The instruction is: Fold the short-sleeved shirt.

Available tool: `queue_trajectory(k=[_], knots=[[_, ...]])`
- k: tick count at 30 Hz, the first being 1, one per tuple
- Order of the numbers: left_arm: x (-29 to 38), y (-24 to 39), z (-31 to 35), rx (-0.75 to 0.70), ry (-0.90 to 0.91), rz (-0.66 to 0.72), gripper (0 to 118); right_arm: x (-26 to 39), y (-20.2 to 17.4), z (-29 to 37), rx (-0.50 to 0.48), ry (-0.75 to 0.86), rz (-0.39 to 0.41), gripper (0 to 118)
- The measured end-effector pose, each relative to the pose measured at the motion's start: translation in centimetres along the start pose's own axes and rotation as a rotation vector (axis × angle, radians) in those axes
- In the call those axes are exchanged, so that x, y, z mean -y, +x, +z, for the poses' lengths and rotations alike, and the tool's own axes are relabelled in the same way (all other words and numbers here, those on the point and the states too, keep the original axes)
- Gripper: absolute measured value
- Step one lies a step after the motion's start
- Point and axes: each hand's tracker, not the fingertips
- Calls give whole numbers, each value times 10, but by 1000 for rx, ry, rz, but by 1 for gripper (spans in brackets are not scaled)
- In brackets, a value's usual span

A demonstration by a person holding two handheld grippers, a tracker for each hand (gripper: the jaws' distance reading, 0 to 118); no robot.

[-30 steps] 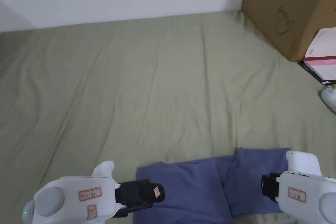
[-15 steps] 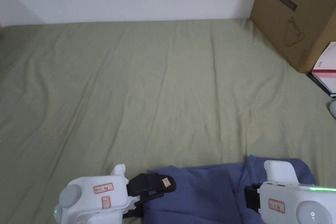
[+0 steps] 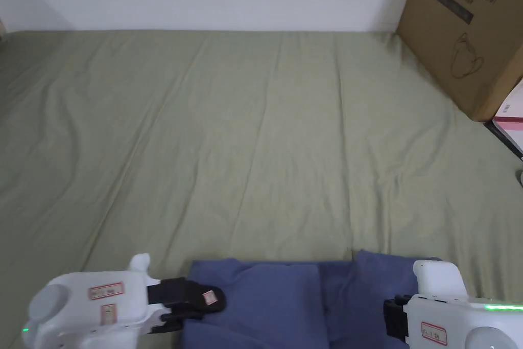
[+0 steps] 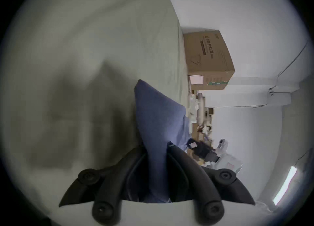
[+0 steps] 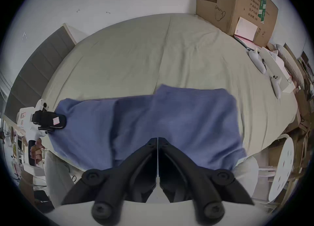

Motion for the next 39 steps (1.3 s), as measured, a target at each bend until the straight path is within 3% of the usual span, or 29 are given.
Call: queue_trajectory(k=[9,15,19,24,29,34,35,37,38,39], knots=[[-3,-9,116,-220,159,10,9,-3,-1,-1,-16,-1,-33,1],[7,33,116,-255,187,1,9,-2,-1,-1,-27,0,-25,1],[6,88,103,-367,201,-33,9,-2,9,1,-32,10,-42,1],[14,172,58,-377,162,-224,9,-1,31,5,-38,30,-76,1],[24,223,-33,-337,22,-343,9,2,59,12,-35,46,-118,1],[34,232,-132,-474,-97,-457,11,11,86,19,1,57,-165,1],[37,237,-146,-499,-120,-512,14,13,90,21,18,56,-167,1],[42,244,-165,-464,-158,-535,35,18,99,24,29,58,-169,1],[46,247,-173,-406,-180,-514,48,19,103,25,32,52,-175,1],[46,249,-177,-336,-194,-489,53,21,108,25,32,49,-184,1]])
